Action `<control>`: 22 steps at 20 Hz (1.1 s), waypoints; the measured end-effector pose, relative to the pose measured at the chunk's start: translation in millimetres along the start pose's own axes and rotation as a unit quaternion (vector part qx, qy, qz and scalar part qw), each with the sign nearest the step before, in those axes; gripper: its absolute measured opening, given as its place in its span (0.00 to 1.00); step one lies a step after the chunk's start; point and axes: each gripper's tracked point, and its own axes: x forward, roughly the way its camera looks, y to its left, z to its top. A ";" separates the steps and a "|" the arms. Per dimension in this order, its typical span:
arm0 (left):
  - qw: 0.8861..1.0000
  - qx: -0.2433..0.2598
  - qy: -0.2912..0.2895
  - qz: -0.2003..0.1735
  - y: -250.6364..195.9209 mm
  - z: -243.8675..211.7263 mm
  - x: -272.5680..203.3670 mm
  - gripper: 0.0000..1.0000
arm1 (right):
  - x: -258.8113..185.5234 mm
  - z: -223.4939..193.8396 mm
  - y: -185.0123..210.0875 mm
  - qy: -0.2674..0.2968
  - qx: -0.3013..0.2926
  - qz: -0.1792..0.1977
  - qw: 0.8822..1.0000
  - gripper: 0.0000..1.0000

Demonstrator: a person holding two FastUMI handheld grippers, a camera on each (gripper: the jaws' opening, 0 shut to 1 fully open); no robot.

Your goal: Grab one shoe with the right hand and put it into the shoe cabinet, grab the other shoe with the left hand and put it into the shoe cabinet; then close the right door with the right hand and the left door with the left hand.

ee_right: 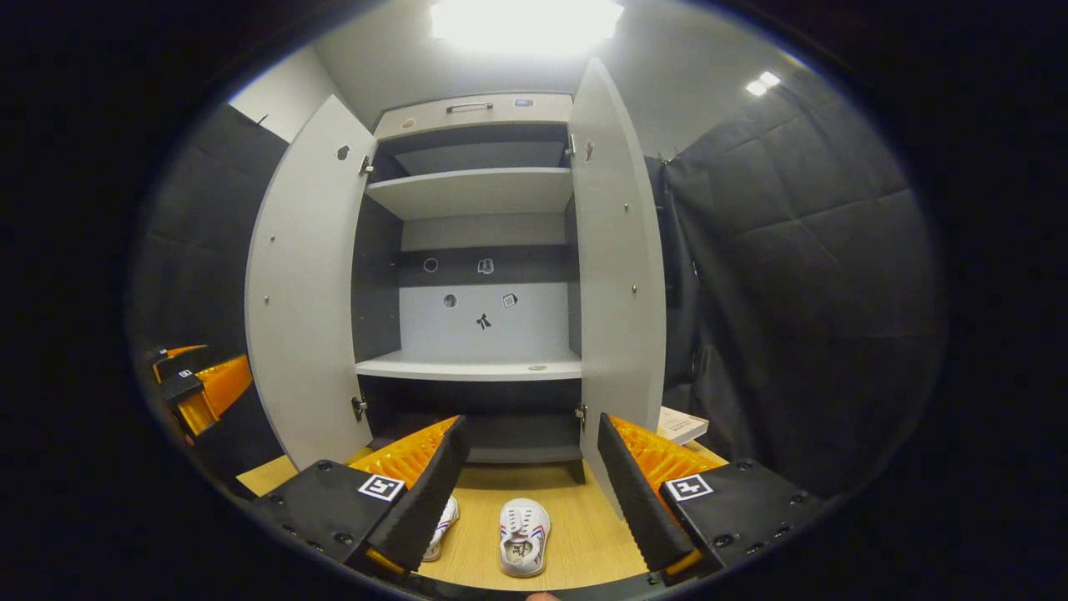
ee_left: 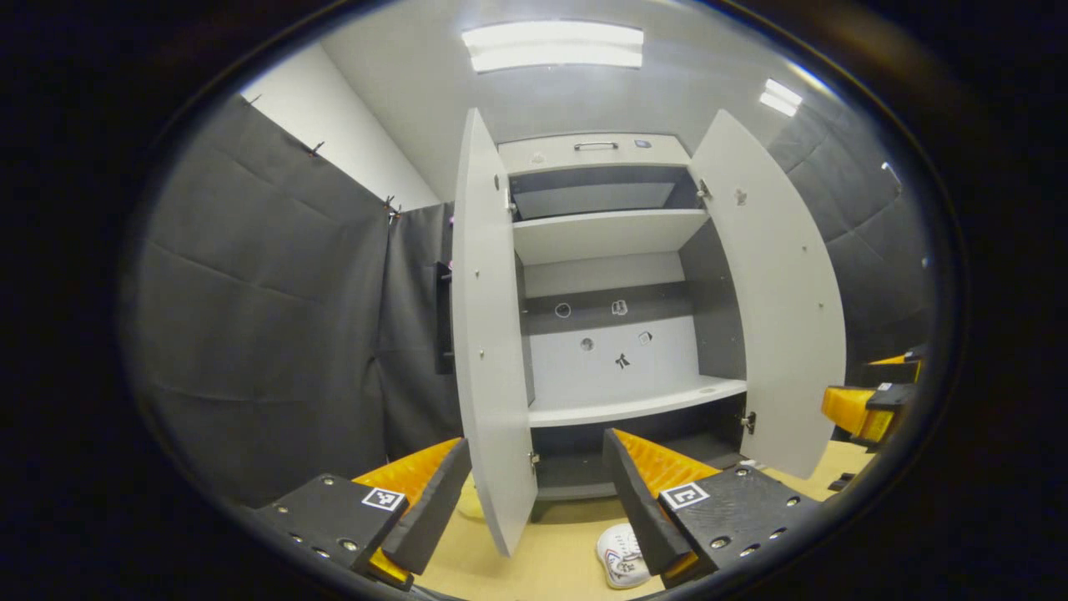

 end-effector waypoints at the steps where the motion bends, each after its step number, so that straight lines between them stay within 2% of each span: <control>1: 1.000 0.001 0.000 0.002 1.4 -0.5 0.1 0.95 | 4.1 -7.1 0.9 0.012 -0.002 0.001 1.000 0.97; 7: 1.000 0.007 0.007 0.022 16.8 -6.6 -2.7 0.94 | 40.2 -46.8 12.6 0.080 -0.004 0.020 0.997 0.98; 12: 0.999 0.020 0.016 0.047 33.5 -12.5 -7.5 0.95 | 70.8 -102.1 21.4 0.164 -0.012 0.037 0.986 0.97; 17: 0.997 0.035 0.016 0.069 50.2 -7.4 -13.7 0.95 | 90.5 -164.9 32.8 0.256 -0.033 0.057 0.965 0.98; 22: 0.995 0.039 0.016 0.092 66.5 -2.3 -20.0 0.94 | 95.3 -219.9 43.3 0.335 -0.025 0.071 0.939 0.96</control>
